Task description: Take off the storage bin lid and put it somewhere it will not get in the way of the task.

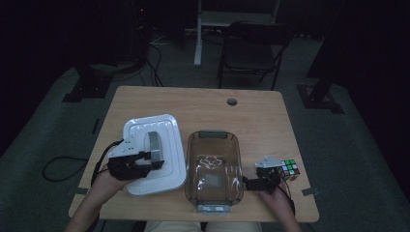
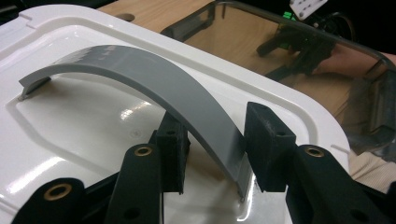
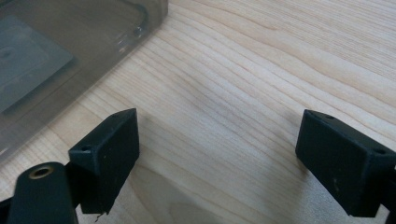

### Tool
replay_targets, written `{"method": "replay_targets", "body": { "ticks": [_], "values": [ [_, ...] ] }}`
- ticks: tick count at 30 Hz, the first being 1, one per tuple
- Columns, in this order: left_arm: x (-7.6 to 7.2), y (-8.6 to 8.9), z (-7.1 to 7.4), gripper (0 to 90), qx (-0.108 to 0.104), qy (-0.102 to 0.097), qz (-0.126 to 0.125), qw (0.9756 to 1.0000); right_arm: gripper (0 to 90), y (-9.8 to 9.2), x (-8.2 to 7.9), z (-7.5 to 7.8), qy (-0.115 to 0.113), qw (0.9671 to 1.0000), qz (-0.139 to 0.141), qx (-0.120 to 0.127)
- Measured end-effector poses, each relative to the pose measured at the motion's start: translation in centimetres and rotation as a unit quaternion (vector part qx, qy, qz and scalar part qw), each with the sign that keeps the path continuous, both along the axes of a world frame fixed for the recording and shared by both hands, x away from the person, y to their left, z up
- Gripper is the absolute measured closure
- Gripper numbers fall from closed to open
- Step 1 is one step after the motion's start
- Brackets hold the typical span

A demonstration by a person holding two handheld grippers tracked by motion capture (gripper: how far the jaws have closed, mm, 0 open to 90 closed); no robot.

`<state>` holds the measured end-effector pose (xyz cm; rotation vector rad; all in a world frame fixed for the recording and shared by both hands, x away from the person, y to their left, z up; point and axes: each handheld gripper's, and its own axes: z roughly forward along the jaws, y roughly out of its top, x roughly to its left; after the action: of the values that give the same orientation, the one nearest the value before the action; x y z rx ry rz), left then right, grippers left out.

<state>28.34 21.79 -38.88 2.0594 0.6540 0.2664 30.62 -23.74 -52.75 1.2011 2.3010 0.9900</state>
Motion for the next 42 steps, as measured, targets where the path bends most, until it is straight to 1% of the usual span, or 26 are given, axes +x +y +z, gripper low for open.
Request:
{"method": "replay_targets", "body": {
  "ticks": [3, 5, 9, 11, 13, 15, 16, 18, 23, 27, 34, 35, 38, 42],
  "values": [
    [0.4, 0.5, -1.2, 61.7, -0.001, 0.002, -0.005, 1.0000, 13.3, 0.0, 0.0, 0.0, 0.000, 1.0000, 0.000, 0.000],
    [0.7, 0.9, -1.9, 61.7, -0.006, 0.006, -0.008, 0.9999, 13.3, 0.0, 0.0, 0.0, 0.000, 1.0000, 0.000, 0.000],
    [1.4, 1.5, -3.3, 61.7, -0.008, 0.013, 0.001, 0.9999, 13.3, 0.0, 0.0, 0.0, 0.000, 1.0000, 0.000, 0.000],
    [1.8, 1.8, -3.9, 61.8, -0.010, 0.018, -0.003, 0.9998, 13.3, 0.0, 0.0, 0.0, 0.000, 1.0000, 0.000, 0.000],
    [2.1, 2.1, -4.7, 61.7, -0.016, 0.022, -0.006, 0.9996, 13.3, 0.0, 0.0, 0.0, 0.000, 1.0000, 0.000, 0.000],
    [2.4, 2.2, -5.5, 61.7, -0.018, 0.025, -0.012, 0.9995, 13.4, 0.0, 0.0, 0.0, 0.000, 1.0000, 0.000, 0.000],
    [2.5, 2.2, -5.9, 61.7, -0.015, 0.028, -0.011, 0.9994, 13.3, 0.0, 0.0, 0.0, 0.000, 1.0000, 0.000, 0.000],
    [2.8, 2.2, -6.6, 61.7, -0.005, 0.031, -0.012, 0.9994, 13.3, 0.0, 0.0, 0.0, 0.000, 1.0000, 0.000, 0.000],
    [3.6, 1.9, -8.2, 61.7, -0.008, 0.050, -0.019, 0.9986, 13.4, 0.0, 0.0, 0.0, 0.000, 1.0000, 0.000, 0.000],
    [4.0, 1.3, -9.3, 61.7, 0.002, 0.057, -0.026, 0.9980, 13.3, 0.0, 0.0, 0.0, 0.000, 1.0000, -0.001, 0.000],
    [4.6, 0.3, -10.7, 61.6, 0.005, 0.072, -0.039, 0.9966, 13.3, 0.0, 0.0, 0.0, 0.000, 1.0000, 0.000, 0.000],
    [4.6, 0.2, -10.8, 61.6, 0.008, 0.073, -0.039, 0.9965, 13.3, 0.0, 0.0, 0.0, 0.000, 1.0000, 0.000, 0.000],
    [4.7, -0.2, -11.3, 61.5, 0.010, 0.077, -0.047, 0.9959, 13.3, 0.0, 0.0, 0.0, 0.000, 1.0000, 0.000, 0.000],
    [4.9, -0.6, -11.7, 61.4, 0.014, 0.080, -0.050, 0.9955, 13.3, 0.0, 0.0, 0.0, 0.000, 1.0000, 0.000, 0.000]
  ]
}}
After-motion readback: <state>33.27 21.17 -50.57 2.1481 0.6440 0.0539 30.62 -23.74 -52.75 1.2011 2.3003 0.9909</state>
